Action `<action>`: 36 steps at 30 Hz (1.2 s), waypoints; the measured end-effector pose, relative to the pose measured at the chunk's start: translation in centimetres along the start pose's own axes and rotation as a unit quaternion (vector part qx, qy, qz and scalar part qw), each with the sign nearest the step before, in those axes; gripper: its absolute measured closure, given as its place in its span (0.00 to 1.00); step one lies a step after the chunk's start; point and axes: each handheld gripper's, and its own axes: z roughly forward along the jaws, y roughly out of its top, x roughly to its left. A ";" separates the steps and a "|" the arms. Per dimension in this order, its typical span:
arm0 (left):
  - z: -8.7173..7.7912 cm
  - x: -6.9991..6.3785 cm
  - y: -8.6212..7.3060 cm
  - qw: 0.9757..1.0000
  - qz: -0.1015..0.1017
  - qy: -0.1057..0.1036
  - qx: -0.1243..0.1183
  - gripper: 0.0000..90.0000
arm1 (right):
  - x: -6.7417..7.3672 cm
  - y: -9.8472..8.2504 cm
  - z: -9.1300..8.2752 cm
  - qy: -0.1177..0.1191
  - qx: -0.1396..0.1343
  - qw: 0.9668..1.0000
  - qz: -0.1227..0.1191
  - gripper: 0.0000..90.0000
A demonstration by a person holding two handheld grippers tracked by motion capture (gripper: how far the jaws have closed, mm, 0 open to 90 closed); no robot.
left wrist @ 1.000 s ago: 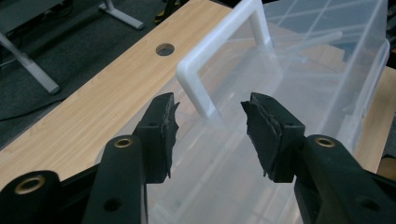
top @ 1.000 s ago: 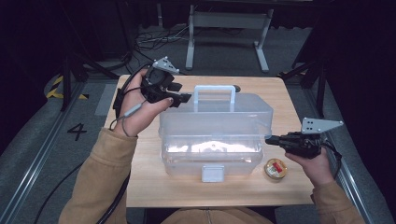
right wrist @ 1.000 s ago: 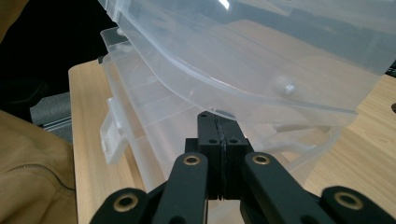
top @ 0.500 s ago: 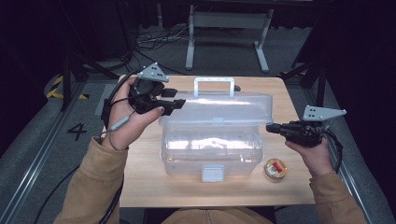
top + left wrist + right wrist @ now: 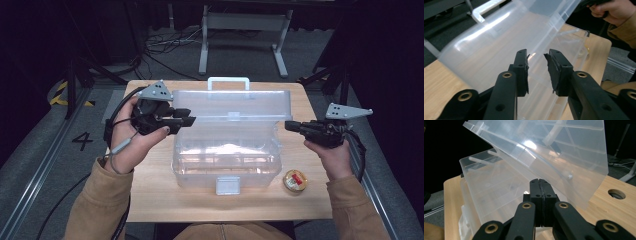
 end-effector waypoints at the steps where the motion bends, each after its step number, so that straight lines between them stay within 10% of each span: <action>1: 0.1 0.0 -0.3 1.000 -0.001 -0.002 -0.001 0.81 | 0.0 0.1 0.0 -0.001 -0.002 1.000 0.001 1.00; 8: 1.5 0.8 -3.3 1.000 -0.025 -0.013 -0.001 0.83 | -0.4 0.2 0.3 -0.006 -0.019 1.000 0.007 1.00; 17: 2.7 3.0 -5.9 0.996 -0.065 0.034 -0.042 0.84 | -0.5 0.3 0.5 -0.012 -0.031 0.999 0.009 1.00; 36: 5.2 5.8 -8.1 0.991 -0.096 0.066 -0.059 0.95 | -0.4 -0.2 0.8 -0.007 -0.037 0.999 0.008 1.00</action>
